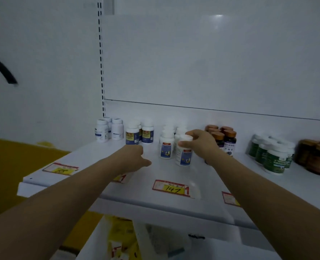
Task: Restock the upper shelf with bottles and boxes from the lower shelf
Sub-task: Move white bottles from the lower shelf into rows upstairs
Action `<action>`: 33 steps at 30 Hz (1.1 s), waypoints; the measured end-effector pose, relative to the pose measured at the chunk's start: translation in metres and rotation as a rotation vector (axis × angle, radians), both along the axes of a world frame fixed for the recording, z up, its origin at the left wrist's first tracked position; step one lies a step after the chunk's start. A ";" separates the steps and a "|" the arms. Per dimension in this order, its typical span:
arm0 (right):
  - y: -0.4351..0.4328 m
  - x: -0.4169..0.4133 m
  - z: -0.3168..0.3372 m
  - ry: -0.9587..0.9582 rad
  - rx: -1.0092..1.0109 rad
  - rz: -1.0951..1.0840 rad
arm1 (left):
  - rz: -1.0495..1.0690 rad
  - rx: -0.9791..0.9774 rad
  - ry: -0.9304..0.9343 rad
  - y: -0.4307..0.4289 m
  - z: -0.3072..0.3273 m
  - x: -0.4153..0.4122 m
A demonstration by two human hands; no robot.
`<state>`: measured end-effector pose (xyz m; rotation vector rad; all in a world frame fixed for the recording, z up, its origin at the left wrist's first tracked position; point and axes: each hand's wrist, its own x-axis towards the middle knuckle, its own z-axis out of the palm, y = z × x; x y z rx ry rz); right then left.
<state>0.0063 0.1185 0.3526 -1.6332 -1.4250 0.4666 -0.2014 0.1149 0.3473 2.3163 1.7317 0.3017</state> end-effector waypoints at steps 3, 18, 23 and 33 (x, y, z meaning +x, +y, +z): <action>0.011 -0.007 -0.002 0.039 0.006 -0.089 | -0.088 -0.003 0.014 0.020 -0.002 -0.008; 0.024 -0.023 -0.006 -0.074 -0.034 -0.218 | -0.194 -0.039 -0.016 0.056 -0.009 -0.025; 0.021 -0.026 -0.004 -0.202 -0.072 -0.227 | -0.198 -0.040 -0.014 0.054 -0.009 -0.022; 0.010 -0.062 0.049 -0.903 -0.238 -0.153 | -0.151 0.009 0.037 0.049 0.009 -0.047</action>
